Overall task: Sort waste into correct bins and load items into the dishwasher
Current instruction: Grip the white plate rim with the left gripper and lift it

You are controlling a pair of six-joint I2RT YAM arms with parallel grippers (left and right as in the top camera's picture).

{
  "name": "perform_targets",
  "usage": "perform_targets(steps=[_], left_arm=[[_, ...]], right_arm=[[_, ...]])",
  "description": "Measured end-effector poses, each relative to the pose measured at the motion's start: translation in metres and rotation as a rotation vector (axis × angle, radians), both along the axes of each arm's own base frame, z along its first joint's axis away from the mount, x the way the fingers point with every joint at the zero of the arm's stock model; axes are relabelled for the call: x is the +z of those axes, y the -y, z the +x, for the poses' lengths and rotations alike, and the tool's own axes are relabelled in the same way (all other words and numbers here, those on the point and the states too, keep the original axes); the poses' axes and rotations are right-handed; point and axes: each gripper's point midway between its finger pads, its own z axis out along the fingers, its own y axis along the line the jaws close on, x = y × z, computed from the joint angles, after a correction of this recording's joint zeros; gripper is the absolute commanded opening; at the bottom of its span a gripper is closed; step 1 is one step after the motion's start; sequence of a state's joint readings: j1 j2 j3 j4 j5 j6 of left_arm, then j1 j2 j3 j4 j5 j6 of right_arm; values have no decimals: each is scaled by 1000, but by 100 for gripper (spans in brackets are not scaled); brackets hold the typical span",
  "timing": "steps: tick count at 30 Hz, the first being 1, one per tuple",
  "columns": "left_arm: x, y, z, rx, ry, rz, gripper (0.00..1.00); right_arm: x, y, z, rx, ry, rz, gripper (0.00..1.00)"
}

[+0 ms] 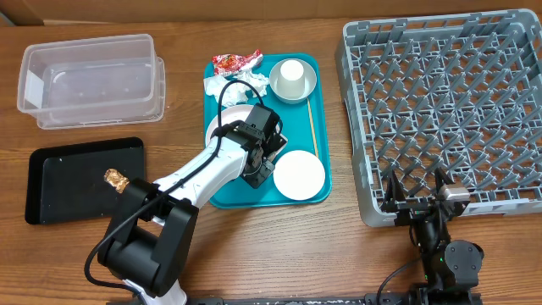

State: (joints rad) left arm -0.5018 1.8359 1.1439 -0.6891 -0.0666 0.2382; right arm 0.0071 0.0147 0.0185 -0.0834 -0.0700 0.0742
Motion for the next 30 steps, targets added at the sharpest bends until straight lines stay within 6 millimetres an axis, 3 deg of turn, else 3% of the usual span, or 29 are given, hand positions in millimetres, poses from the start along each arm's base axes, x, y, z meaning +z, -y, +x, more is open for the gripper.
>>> perform_targets(steps=[9, 19, 30], left_arm=[[0, 0, 0, -2, 0, -2, 54], [-12, -1, -5, -2, 4, -9, 51], [-11, 1, -1, -1, 21, -18, 27]], right_arm=[[0, 0, 0, 0, 0, 0, 100], [0, 0, 0, 0, 0, 0, 100], [0, 0, 0, 0, 0, 0, 100]])
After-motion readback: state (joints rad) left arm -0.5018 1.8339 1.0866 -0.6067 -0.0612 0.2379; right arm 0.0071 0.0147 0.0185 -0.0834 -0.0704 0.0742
